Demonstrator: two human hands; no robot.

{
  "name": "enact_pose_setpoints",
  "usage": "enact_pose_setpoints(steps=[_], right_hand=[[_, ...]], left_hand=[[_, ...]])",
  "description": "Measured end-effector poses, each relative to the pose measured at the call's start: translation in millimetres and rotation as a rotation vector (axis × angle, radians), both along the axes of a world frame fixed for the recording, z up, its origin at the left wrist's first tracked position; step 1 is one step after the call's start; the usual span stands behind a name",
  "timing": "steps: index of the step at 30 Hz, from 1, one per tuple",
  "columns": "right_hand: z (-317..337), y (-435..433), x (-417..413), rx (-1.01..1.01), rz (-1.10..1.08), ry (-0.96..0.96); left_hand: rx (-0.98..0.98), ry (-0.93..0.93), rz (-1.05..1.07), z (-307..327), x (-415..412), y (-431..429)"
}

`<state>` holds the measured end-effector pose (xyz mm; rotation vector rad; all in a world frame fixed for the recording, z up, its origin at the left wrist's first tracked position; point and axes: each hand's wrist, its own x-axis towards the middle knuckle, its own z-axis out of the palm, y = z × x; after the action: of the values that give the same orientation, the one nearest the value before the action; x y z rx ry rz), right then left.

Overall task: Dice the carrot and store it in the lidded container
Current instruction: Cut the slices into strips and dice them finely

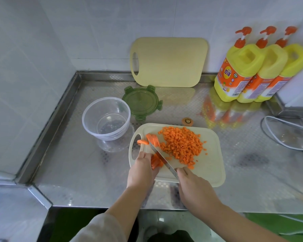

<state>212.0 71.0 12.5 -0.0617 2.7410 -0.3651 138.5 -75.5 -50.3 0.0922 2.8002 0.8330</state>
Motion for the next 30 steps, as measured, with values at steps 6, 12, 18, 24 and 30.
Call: enact_pose_setpoints(steps=[6,12,18,24,30], right_hand=[[4.6,-5.7,-0.9,0.059,0.007,-0.056],[6.8,-12.1,-5.8,0.101,0.025,-0.101],[-11.0,-13.3,-11.8,0.087,0.033,-0.096],[-7.8,8.0,-15.4,-0.079,-0.079,-0.088],[3.2,10.9,-6.6,-0.043,-0.046,-0.025]], left_hand=[[-0.002,-0.005,-0.014,-2.1,-2.8,0.2],[0.018,-0.023,-0.002,-5.6,-3.5,-0.2],[0.075,-0.010,-0.013,-2.9,-3.5,-0.2],[0.081,-0.029,0.011,-0.6,-1.8,-1.6],[0.165,-0.052,0.029,6.7,2.6,-4.9]])
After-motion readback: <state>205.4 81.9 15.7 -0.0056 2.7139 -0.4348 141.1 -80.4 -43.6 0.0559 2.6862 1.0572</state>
